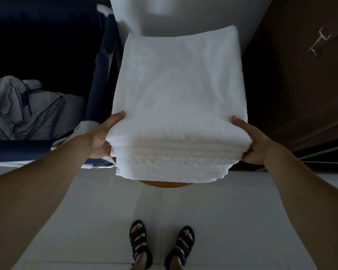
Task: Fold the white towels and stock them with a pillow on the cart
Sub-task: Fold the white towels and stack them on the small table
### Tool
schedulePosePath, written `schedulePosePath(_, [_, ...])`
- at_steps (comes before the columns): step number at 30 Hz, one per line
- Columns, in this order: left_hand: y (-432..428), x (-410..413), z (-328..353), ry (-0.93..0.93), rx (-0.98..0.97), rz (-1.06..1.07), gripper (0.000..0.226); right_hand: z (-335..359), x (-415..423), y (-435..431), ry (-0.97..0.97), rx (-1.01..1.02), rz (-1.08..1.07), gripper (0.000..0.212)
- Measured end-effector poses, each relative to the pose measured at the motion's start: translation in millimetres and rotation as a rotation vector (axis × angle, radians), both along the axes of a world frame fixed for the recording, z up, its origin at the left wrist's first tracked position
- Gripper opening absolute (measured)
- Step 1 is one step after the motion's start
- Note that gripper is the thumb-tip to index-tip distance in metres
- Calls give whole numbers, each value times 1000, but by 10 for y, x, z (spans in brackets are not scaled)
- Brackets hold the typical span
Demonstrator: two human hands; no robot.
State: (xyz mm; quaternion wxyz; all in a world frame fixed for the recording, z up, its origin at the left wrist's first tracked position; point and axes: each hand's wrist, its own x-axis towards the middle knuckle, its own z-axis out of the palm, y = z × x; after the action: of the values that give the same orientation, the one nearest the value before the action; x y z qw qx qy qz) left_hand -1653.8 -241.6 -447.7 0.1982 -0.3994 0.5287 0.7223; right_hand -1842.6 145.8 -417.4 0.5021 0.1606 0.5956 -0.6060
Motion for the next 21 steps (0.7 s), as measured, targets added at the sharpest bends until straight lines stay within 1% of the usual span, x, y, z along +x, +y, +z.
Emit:
schedulePosePath(2, [15,-20,26,30,18,0,68,-1,-23,-5,3,-16,-32,68])
schedulePosePath(5, [34,-74,146,77,83,11,70,83,-91,-58,12,-33,-61,65])
schedulePosePath(7, [40,-117,266,120,87,47,70,183,-132,-100,43,-42,-53,63])
schedulePosePath(9, [55,-163,384,163,74,86,63,304,-151,-155,96,-66,-48,49])
schedulePosePath(11, [68,-188,465,200,57,101,49,397,-143,-203,158,-72,-50,33])
schedulePosePath(13, [78,-202,528,226,46,98,37,450,-141,-212,204,-76,-50,26])
schedulePosePath(16, [74,-177,605,259,51,76,32,485,-129,-217,209,-81,-50,27])
schedulePosePath(19, [113,-97,576,231,83,30,36,445,-59,-201,171,-91,-41,31])
schedulePosePath(21, [155,-34,524,193,71,17,42,383,2,-183,134,-102,-34,42])
